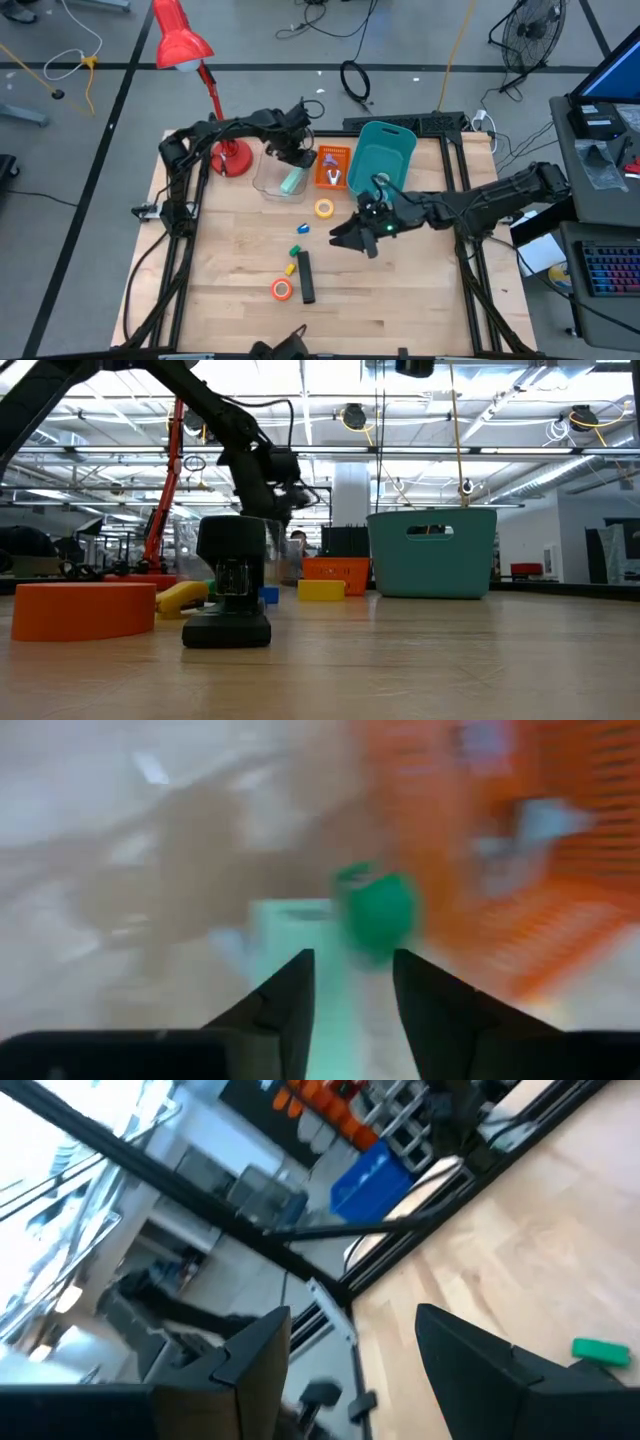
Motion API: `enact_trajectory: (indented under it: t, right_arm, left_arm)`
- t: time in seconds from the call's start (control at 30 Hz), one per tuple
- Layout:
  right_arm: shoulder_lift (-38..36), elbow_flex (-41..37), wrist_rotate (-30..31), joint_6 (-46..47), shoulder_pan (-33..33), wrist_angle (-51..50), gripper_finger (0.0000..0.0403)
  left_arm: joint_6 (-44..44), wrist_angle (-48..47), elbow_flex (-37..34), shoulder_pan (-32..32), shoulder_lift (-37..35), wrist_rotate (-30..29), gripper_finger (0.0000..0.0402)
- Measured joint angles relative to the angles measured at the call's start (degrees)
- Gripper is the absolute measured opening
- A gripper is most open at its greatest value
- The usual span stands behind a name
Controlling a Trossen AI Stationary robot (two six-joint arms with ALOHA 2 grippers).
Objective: Pick and place Stapler, Stapler remover, tape
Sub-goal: Put the left green stapler into the transparent bin, then put the blue stapler into the transparent bin
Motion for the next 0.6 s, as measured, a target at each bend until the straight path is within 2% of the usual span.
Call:
enact_trajectory:
  t: [0.1, 0.13, 0.3, 0.6]
  right_arm:
    - [0.0, 0.0, -5.5, -1.4, -1.5, -0.2, 0.0209]
    - [0.0, 0.0, -6.9, -1.6, -2.0, -0.3, 0.0209]
    - [0.0, 0.0, -12.2, -1.8, -4.8, -0.5, 0.0209]
    - [-0.1, 0.0, -15.4, -2.3, -8.5, -1.2, 0.0209]
  left_arm:
    - [3.1, -5.0, 0.5, -1.1, 0.2, -11.5, 0.011]
    - [3.6, -5.4, 0.5, -1.2, 0.1, -12.4, 0.0104]
    - [3.5, -4.0, 0.5, -1.1, -0.1, -12.5, 0.0093]
    - [6.9, -4.4, 2.5, -0.1, -0.3, -11.8, 0.0093]
